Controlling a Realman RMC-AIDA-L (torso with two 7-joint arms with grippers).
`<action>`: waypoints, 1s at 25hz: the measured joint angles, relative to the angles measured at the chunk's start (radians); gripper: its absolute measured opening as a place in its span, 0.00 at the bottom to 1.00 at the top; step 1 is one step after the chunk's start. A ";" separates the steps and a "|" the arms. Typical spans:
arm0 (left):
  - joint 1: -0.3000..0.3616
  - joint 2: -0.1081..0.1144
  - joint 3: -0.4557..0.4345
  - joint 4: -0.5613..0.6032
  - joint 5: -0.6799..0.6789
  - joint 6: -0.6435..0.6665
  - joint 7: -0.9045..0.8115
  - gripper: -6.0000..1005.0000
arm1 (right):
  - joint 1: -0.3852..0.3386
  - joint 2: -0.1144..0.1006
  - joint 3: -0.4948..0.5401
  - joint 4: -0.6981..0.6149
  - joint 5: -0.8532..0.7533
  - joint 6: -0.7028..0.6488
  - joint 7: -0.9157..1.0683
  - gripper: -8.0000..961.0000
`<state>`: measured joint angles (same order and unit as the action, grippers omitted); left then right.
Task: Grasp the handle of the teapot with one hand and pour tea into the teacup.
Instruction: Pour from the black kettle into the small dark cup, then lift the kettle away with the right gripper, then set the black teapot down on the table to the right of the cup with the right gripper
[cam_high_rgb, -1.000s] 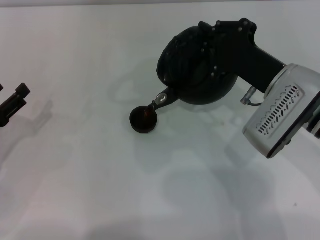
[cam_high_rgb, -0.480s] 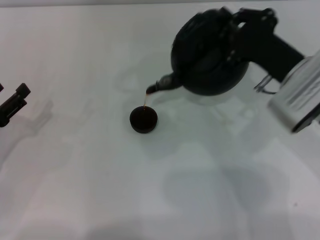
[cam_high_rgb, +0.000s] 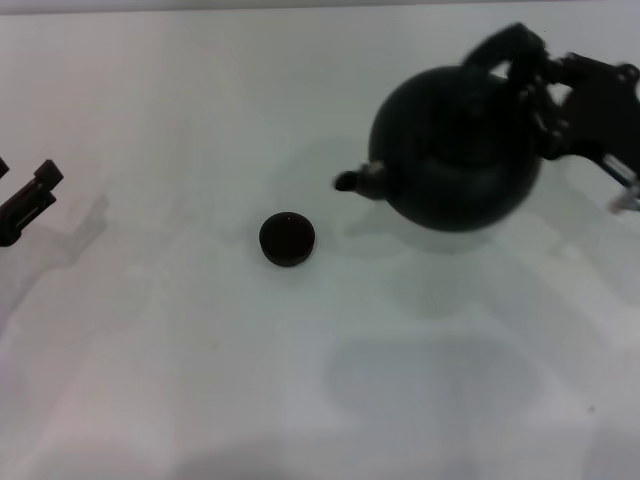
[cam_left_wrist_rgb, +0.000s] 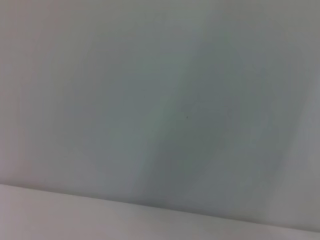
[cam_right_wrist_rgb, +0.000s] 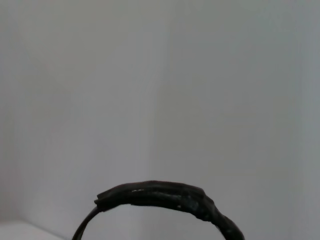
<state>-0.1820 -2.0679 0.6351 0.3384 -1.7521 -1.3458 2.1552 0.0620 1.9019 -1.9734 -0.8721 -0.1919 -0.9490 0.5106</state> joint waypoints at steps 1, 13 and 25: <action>-0.002 0.000 0.000 0.002 0.000 0.004 0.000 0.87 | 0.007 -0.006 0.008 0.044 -0.004 -0.051 0.033 0.12; -0.051 0.000 0.004 0.004 0.000 0.035 0.000 0.87 | 0.081 0.043 0.232 0.371 -0.137 -0.263 -0.049 0.12; -0.056 0.000 0.001 0.004 -0.003 0.036 0.000 0.87 | 0.183 0.063 0.273 0.535 -0.183 -0.257 -0.074 0.12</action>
<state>-0.2378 -2.0677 0.6365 0.3419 -1.7554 -1.3098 2.1552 0.2446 1.9648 -1.7007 -0.3367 -0.3746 -1.2064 0.4364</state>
